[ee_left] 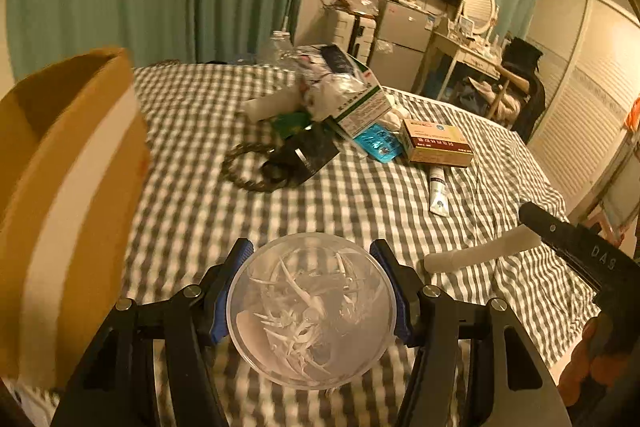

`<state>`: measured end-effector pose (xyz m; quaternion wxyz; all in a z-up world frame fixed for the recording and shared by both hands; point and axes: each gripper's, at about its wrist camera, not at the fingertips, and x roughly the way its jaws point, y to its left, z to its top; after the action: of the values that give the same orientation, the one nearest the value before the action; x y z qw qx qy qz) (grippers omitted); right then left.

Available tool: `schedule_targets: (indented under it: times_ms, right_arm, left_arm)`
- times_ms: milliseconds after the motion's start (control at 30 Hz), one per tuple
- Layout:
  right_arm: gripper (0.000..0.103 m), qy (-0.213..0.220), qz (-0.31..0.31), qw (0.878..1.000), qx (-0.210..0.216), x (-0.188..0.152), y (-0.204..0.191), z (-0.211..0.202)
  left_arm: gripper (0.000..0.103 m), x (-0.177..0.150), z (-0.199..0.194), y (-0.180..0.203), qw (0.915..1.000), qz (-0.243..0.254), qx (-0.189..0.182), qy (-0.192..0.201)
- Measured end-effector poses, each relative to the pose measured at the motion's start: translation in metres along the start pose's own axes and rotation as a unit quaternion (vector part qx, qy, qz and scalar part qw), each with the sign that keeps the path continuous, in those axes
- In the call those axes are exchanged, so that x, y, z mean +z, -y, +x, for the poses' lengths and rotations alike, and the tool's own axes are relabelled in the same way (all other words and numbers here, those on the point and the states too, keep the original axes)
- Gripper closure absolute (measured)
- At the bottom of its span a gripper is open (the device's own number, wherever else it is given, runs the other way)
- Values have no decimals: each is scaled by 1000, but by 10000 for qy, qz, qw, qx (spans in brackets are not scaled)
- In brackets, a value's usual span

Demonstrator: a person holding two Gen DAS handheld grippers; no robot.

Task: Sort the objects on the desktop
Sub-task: 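Carry the tub and foam roll to the box and release both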

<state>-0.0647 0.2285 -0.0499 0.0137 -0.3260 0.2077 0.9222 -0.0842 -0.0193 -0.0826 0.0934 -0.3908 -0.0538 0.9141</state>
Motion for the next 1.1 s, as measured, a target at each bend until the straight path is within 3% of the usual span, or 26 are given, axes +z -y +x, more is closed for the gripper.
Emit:
schedule_targets:
  times_ms: [433, 500, 667, 833, 933, 1000, 1100]
  right_arm:
    - [94, -49, -478, 9984, 285, -23, -35, -43]
    - [101, -43, -514, 9981, 344, -24, -40, -48]
    - [101, -178, -703, 9969, 290, -30, -50, -47]
    - [101, -685, -578, 9952, 382, -38, -47, -29]
    - [99, -1221, -431, 9910, 327, -44, -45, -8]
    - [79, -1587, -303, 9867, 168, -51, -42, 6]
    - [74, -1998, -236, 9795, -111, -63, -40, 23]
  left_arm:
    - [41, -24, -52, -25, 9993, -286, 124, 227]
    - [41, -24, -58, -28, 9991, -293, 125, 272]
    - [41, -22, -68, -33, 9987, -351, 94, 352]
    - [41, -28, -69, -41, 9986, -353, 127, 362]
    - [41, -33, -64, -45, 9986, -388, 183, 324]
    - [41, -37, -60, -48, 9983, -451, 215, 298]
    - [41, -44, -55, -50, 9978, -539, 228, 323]
